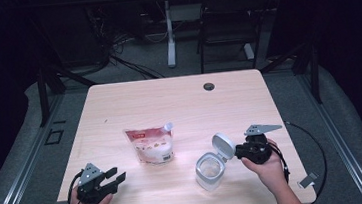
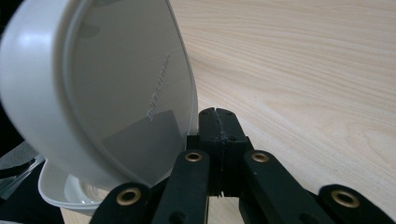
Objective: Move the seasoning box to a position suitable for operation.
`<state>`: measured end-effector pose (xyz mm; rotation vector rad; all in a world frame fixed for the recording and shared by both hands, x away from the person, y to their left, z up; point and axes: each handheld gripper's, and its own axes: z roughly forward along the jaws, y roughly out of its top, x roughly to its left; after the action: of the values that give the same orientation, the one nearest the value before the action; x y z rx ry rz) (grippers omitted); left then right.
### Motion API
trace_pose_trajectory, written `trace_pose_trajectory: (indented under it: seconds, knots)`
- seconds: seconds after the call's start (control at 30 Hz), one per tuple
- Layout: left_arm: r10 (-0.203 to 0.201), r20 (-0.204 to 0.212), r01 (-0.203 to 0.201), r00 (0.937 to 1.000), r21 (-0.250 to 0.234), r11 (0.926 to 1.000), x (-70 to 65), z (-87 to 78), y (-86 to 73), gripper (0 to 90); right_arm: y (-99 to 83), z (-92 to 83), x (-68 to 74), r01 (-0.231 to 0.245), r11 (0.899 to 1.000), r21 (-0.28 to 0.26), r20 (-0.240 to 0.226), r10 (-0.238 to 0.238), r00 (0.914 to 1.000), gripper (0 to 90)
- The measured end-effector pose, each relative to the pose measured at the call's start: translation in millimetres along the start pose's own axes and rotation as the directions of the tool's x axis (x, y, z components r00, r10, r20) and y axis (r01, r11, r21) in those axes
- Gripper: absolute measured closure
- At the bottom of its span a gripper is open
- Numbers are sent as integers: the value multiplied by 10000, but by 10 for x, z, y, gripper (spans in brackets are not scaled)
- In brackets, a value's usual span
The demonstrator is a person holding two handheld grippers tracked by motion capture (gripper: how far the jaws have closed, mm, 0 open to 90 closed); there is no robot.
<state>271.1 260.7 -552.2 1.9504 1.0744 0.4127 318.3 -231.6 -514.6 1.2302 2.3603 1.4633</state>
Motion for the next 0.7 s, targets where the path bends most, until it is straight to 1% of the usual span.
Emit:
trace_pose_trajectory:
  seconds: [0.23,0.27,0.33,0.4,0.43,0.5,0.57,0.63,0.67,0.7]
  knots:
    - [4,5,-4,10000,44,10000,3,-7,2,571,-40,-18,-32,16,10000,-85,356,-12,9994,900]
    - [7,13,-7,10000,23,10000,3,-7,3,571,-45,-23,-42,96,10000,16,428,-97,9990,893]
    - [-27,12,27,10000,31,10000,0,-6,4,571,-60,-23,-44,169,9999,-15,604,-168,9980,876]
    - [-24,14,24,10000,-42,10000,-1,3,4,570,-78,-28,-41,300,9995,-13,673,-299,9973,861]
    - [-50,26,50,10000,-55,10000,-2,6,6,570,-90,-31,-42,446,9990,44,743,-448,9962,847]
    - [7,-28,-7,10000,-76,10000,4,0,16,568,-126,-21,-49,536,9984,171,691,-547,9961,826]
    - [-52,-23,51,10000,-195,9998,22,-14,27,566,-156,-21,-60,631,9973,366,813,-659,9945,813]
    - [-180,-33,179,9998,-235,9996,37,-15,31,566,-180,-33,-65,600,9975,366,849,-629,9944,806]
    - [-187,-4,187,9998,-235,9995,42,-8,33,566,-190,-39,-67,617,9975,348,827,-644,9945,799]
    - [-170,-10,170,9999,-228,9996,41,-1,38,566,-197,-49,-64,637,9970,431,907,-674,9936,793]
